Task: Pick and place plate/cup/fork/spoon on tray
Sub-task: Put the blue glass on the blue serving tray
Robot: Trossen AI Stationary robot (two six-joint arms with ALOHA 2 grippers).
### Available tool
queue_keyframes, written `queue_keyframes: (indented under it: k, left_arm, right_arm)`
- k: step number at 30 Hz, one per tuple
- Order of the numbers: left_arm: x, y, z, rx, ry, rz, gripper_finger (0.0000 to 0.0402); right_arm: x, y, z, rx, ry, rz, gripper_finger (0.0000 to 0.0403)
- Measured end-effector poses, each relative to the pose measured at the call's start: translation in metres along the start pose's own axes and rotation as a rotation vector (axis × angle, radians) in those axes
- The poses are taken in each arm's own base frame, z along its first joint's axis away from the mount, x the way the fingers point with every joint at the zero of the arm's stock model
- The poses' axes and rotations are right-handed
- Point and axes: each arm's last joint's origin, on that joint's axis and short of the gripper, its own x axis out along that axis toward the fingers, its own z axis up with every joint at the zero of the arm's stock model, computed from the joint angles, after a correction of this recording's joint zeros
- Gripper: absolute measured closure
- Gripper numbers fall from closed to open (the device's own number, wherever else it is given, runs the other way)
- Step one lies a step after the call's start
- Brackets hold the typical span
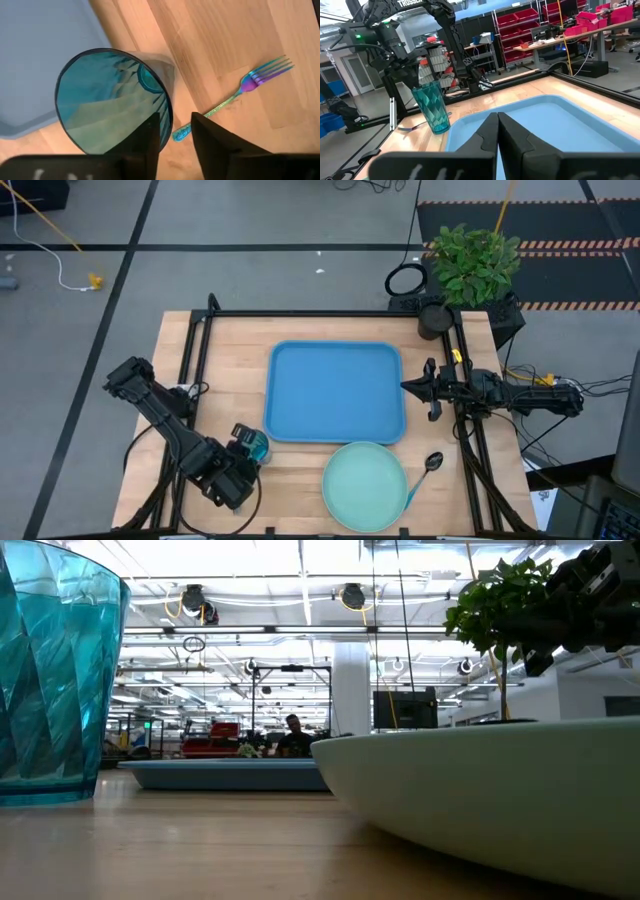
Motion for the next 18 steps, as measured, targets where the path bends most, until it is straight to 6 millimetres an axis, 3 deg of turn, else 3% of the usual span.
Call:
queue_keyframes:
  k: [9,18]
  left_arm:
    - [0.0000,0.0010,0.0002,-0.001,-0.005,0.016,0.0323]
    - [0.0000,0.0016,0.0004,-0.030,-0.013,0.039,0.0268]
  right_arm:
    - [0.0000,0.0000,0.0000,0.000,0.001,0.000,0.0403]
    - [0.0000,0.0000,-0.0001,0.000,0.001,0.000,0.0403]
